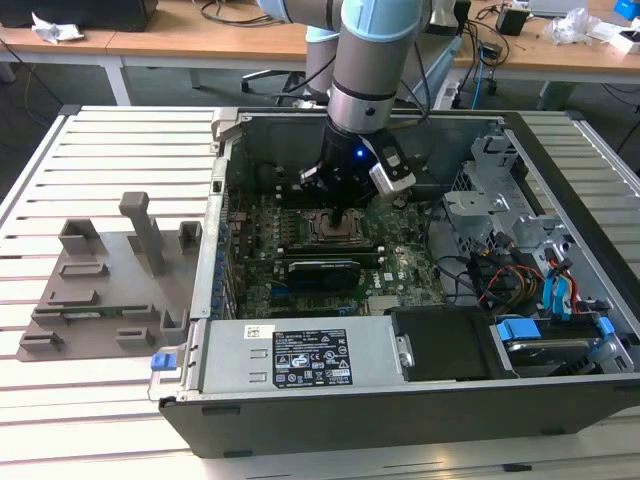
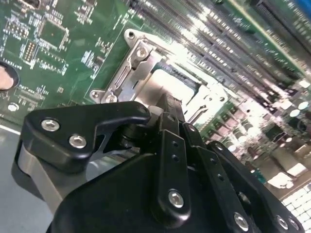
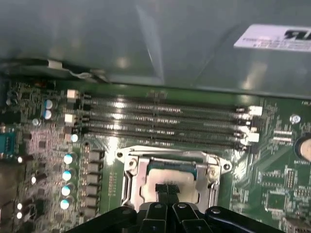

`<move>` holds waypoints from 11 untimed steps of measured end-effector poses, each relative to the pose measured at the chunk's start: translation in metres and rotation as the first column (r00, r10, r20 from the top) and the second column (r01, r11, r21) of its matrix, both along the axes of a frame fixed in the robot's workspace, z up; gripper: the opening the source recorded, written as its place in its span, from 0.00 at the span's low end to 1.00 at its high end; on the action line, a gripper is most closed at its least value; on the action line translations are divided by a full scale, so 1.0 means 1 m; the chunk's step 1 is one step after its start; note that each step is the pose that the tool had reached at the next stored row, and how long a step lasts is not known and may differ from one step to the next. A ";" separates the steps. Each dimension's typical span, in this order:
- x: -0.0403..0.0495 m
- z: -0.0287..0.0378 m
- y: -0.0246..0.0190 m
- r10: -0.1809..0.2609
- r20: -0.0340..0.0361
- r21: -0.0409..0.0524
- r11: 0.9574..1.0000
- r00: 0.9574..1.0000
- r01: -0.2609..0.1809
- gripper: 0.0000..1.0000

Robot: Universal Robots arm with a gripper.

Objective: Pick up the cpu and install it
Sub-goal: 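Install the second cpu locking lever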

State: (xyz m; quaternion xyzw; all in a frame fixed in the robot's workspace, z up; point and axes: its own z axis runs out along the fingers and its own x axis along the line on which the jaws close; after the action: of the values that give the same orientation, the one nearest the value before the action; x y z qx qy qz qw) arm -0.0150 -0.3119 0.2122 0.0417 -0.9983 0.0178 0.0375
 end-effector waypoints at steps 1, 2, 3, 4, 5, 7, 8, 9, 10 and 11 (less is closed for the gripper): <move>0.0001 0.0027 0.0001 0.000 0.000 -0.002 1.000 1.000 0.000 0.11; 0.0001 0.0058 0.0001 0.000 0.000 -0.003 1.000 1.000 0.000 0.11; 0.0001 0.0122 0.0001 0.000 0.000 -0.003 1.000 1.000 0.000 0.11; 0.0000 0.0205 0.0001 0.000 0.000 -0.004 1.000 1.000 0.000 0.11; 0.0000 0.0246 0.0001 0.000 0.000 -0.004 1.000 1.000 0.000 0.11; 0.0001 0.0325 0.0002 0.000 0.000 -0.005 1.000 1.000 0.000 0.11; 0.0001 0.0346 0.0002 0.000 0.000 -0.005 1.000 1.000 0.000 0.11; 0.0000 0.0375 0.0002 0.000 0.000 -0.006 1.000 1.000 0.000 0.11; 0.0000 0.0414 0.0002 0.000 0.000 -0.007 1.000 1.000 0.000 0.11; 0.0000 0.0444 0.0003 0.000 0.000 -0.008 1.000 1.000 0.000 0.11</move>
State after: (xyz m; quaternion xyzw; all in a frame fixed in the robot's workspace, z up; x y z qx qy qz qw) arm -0.0149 -0.3116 0.2566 0.0416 -0.9982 0.0220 0.0376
